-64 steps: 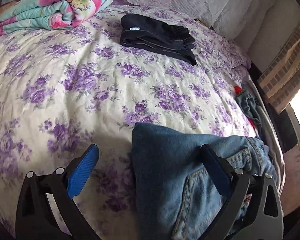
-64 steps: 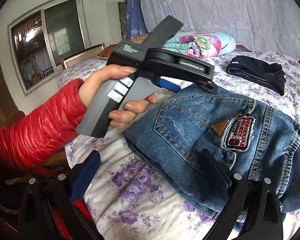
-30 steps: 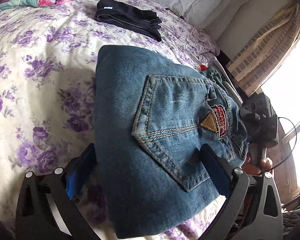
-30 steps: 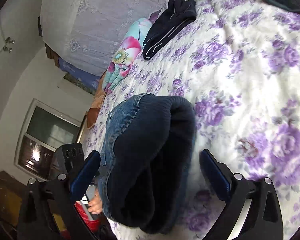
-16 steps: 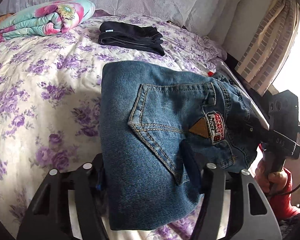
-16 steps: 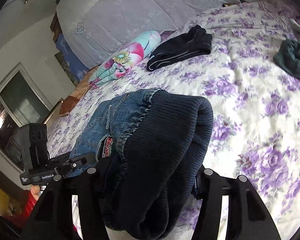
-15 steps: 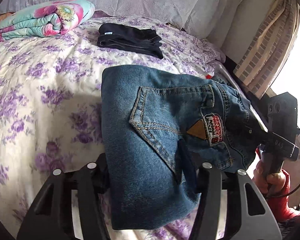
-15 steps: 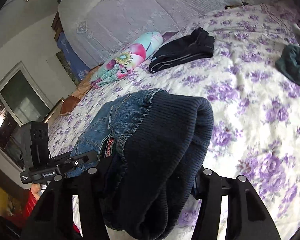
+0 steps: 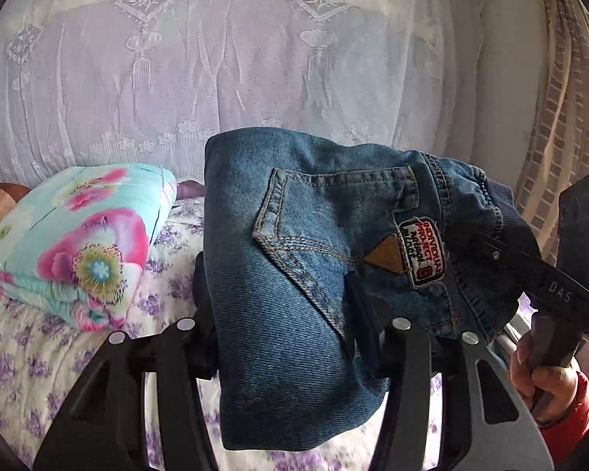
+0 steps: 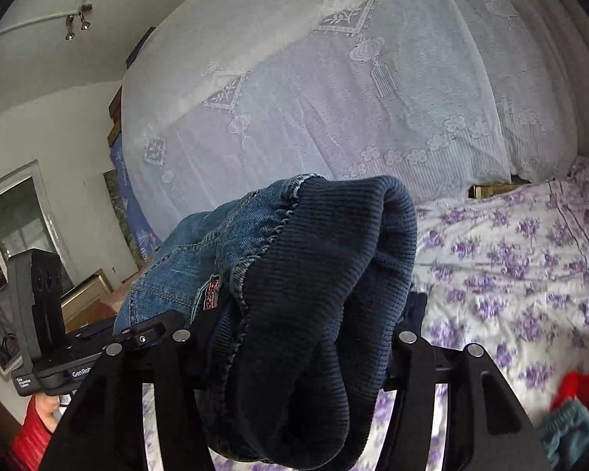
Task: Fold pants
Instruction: 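Lift the folded jeans with both tools and carry them onto the black pants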
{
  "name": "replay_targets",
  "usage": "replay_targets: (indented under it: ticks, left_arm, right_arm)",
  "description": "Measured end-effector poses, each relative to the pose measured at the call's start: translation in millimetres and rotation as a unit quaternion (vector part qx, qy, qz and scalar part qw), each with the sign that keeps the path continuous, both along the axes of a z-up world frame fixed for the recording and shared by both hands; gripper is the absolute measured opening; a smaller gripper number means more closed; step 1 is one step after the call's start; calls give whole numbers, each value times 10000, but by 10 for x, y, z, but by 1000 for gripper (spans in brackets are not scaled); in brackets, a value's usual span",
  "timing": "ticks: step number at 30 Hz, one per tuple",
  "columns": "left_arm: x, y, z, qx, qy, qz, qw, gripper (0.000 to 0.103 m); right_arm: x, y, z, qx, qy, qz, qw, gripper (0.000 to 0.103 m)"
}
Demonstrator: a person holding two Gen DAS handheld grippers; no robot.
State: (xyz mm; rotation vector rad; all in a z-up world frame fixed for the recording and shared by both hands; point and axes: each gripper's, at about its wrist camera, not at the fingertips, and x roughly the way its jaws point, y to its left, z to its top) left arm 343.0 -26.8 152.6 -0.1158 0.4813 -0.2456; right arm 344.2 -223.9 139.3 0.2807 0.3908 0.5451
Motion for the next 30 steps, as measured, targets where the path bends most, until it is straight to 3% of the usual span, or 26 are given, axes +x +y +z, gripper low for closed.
replay_targets:
  ticks: [3,6,9,11,13,15,18,21,24,27,30]
  left_arm:
    - [537,48,-205,-118,121,199,9997,50]
    - [1042,114,-604,-206,388,310,9986,50]
    - [1529,210,-1163,-330,856,404,9950,50]
    - [1741,265,-1649,-383,1220,432,9908,53]
    - [1661,286,-1840,-442,703,442,9956,60]
    - [1651,277,-1759,-363,814,457,9950,60]
    - [1525,345,-1656,-562,749,462,9945,60]
    - [1524,398,-1601,-730,850,606,9919,60]
    - [1375,423,-1418,-802,515,813,9921,58]
    - [1183,333,-1173,-597,-220,643,9959,59]
    - [1242,136,-1206,-163,-84,344,9992,70]
  right_arm:
    - [629,65,-263,132,178,-118,9997,58]
    - [1221,149,-725,123,451,-215,9987,58]
    - [1698,232,-1435,17,1054,-361,9938,60]
    - [1896,288,-1868,-214,1396,-467,9889,69]
    - [1916,296,-1774,-392,1320,-375,9898,78]
    - [1852,326,-1662,-727,1113,-625,9891,88]
    - [1684,327,-1538,-942,803,-877,9884,90]
    - [1317,251,-1235,-890,-160,-1175,9889,90]
    - [1007,317,-946,-903,-1030,-1033,9852,91]
    - [1092,470,-960,-852,-754,-386,9928,91]
    - [1473,590,-1371,-1333,192,-485,9897,91]
